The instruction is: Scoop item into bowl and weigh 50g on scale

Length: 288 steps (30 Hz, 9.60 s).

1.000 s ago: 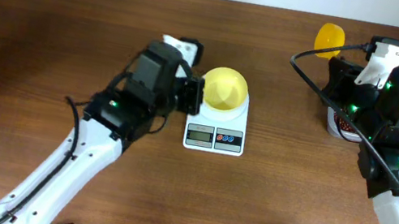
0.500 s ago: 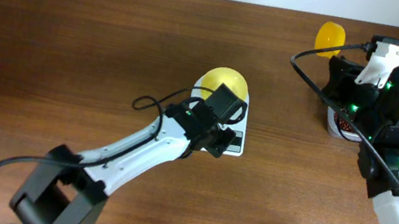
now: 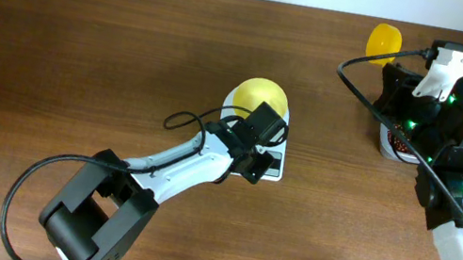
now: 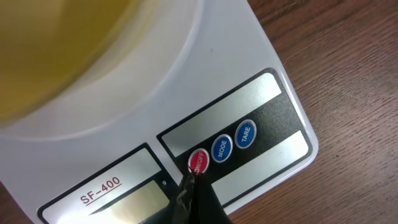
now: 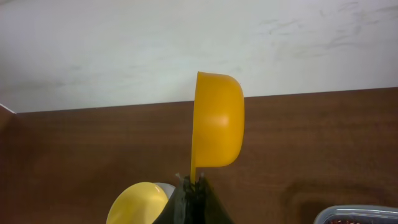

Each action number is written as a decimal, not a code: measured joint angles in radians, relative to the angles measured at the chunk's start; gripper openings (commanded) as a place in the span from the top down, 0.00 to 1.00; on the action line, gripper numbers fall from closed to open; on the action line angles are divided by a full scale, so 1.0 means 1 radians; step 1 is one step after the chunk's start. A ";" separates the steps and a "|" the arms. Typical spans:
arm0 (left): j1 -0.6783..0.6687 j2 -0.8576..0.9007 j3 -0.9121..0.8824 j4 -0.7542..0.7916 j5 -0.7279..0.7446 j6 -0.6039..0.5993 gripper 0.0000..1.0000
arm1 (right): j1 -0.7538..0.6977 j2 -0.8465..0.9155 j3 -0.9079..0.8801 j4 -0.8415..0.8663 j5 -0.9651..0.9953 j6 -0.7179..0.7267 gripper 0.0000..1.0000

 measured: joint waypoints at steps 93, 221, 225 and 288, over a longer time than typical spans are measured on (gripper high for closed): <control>0.263 -0.387 0.072 -0.051 -0.193 0.061 1.00 | 0.000 0.377 0.007 0.610 -0.087 0.271 0.96; 0.432 -0.663 0.146 -0.423 0.272 0.472 0.01 | -0.105 0.305 0.020 -0.271 -0.644 0.016 0.96; 0.432 -0.663 0.146 -0.428 0.272 0.472 0.01 | -0.138 0.305 0.020 -0.327 -0.704 0.016 0.96; 0.574 -0.663 0.146 -0.518 0.473 0.617 0.01 | -0.141 0.269 0.023 -0.420 0.402 -0.352 0.96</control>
